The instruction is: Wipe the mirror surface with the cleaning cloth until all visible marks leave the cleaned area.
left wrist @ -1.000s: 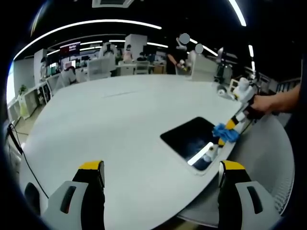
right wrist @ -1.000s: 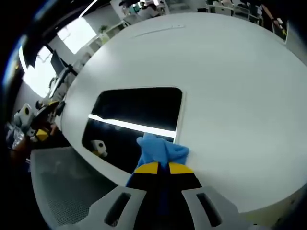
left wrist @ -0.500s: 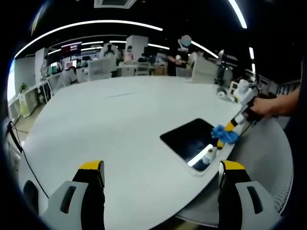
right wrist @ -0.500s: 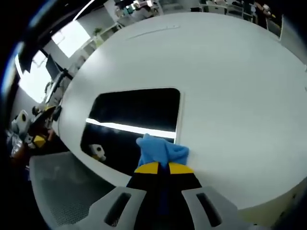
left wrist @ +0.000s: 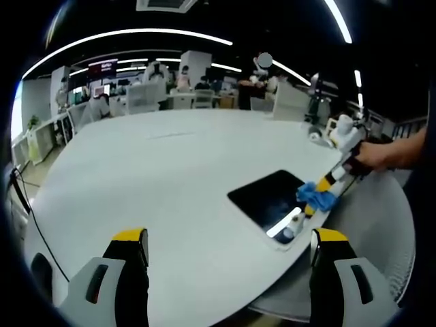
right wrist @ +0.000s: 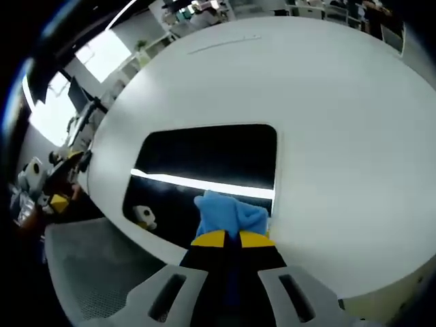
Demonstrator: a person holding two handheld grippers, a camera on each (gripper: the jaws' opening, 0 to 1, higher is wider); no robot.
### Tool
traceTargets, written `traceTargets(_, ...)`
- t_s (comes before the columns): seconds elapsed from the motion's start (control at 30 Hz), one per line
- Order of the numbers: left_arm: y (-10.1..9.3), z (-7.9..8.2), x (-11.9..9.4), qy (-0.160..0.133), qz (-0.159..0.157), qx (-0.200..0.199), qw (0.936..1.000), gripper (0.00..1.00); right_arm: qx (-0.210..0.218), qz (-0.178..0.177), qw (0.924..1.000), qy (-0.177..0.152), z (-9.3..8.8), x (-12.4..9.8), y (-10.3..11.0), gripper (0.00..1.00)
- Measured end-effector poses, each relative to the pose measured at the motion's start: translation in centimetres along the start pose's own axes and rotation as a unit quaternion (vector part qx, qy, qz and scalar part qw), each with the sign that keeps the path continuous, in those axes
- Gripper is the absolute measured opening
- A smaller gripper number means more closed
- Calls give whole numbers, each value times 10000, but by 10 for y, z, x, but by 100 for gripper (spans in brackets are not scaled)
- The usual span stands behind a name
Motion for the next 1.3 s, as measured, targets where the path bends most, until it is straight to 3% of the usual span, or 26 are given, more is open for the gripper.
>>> traceTargets(0.93,27,-8,-6,65,-129,6,9999,100,16,174,9998,134,20,23,61,0)
traceTargets(1.3,32,-7,-5,88,-109,3,9999,100,-259,302,9989,254,31,35,91,0)
Point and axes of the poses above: the point that each gripper's makers call its tool centre point, and the gripper's own axes: x roughly forward along the fingers, y roughly to its left, z roughly out of its top, the point moved 2 cm from there along -x, roughly backward along the fingers, and after that the axes turned 13 degrees about y, right-handed, at the moved point
